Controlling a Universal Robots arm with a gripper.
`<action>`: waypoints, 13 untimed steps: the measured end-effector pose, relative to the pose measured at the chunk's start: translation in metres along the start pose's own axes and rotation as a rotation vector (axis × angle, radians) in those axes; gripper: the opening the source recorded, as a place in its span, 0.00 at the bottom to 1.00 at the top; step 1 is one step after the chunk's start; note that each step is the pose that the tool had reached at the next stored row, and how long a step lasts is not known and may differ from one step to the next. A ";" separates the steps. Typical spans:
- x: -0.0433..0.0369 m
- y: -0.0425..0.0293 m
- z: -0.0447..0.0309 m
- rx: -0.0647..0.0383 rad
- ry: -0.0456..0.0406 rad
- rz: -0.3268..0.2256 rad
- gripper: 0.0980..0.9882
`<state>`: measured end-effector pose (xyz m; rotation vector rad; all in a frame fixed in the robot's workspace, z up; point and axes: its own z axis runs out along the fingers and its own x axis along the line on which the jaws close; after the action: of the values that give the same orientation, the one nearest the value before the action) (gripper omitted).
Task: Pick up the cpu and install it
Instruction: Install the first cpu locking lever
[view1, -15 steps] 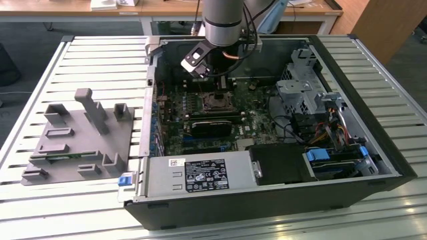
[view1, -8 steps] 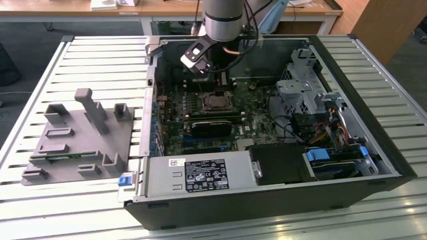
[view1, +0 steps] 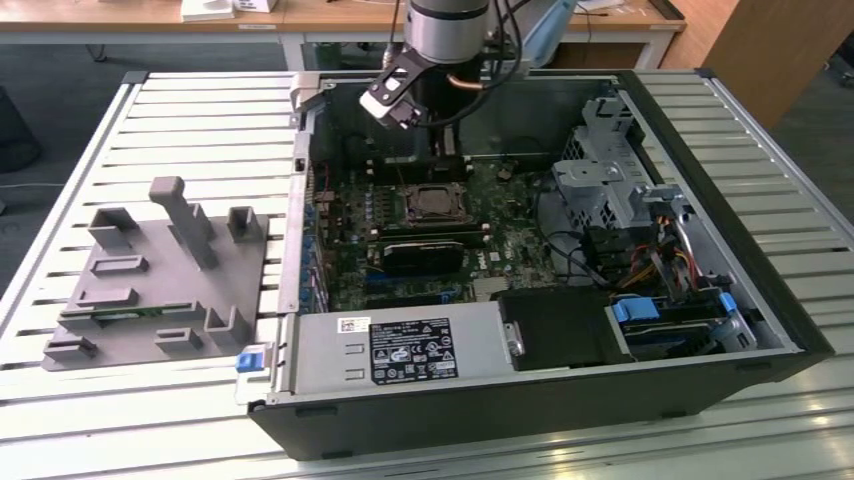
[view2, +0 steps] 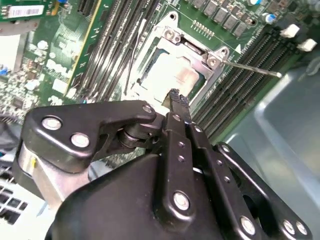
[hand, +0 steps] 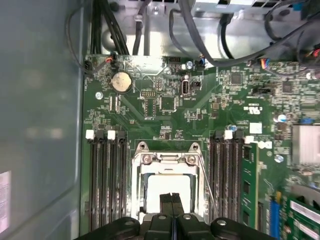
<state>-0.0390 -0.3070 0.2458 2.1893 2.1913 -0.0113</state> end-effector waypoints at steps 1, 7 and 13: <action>-0.0002 0.0001 -0.0043 0.000 0.0000 0.000 0.01; -0.0009 0.0007 -0.0250 0.000 -0.0009 -0.001 0.01; -0.0009 0.0007 -0.0249 -0.003 0.0015 -0.094 0.01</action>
<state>-0.0390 -0.3070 0.2707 2.0827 2.2916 -0.0093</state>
